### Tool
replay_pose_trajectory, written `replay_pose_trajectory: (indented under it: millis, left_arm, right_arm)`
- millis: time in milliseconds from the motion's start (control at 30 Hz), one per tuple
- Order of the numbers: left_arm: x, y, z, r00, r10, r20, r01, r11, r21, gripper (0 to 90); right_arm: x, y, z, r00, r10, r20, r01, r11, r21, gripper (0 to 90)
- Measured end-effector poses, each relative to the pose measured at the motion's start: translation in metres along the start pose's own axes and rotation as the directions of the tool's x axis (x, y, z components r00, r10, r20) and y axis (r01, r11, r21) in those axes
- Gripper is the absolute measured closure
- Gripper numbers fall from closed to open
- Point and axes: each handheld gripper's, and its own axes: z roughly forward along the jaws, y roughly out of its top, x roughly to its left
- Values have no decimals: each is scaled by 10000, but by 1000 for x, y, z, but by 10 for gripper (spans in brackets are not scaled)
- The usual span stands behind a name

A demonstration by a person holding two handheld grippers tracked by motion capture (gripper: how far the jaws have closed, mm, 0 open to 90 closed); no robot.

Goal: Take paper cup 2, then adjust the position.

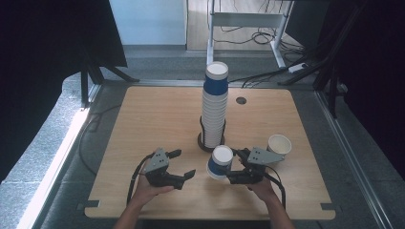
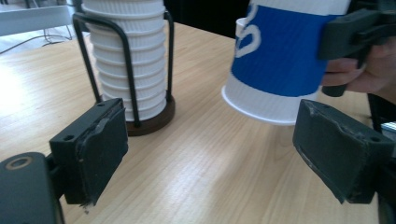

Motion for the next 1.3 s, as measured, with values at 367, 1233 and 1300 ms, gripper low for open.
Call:
replay_pose_trajectory:
  millis: [367,1233,1300]
  left_arm:
    - [-20,8,12,9974,500,527,-514,9984,243,58]
    - [-39,13,56,9918,1098,649,-1136,9919,577,44]
    - [-40,13,59,9914,1128,657,-1168,9913,600,45]
  right_arm:
    - [1,1,0,9997,54,223,-50,9999,-161,269]
    - [10,4,7,10000,64,0,-64,9997,-248,269]
    - [11,3,8,10000,45,-35,-46,9997,-227,269]
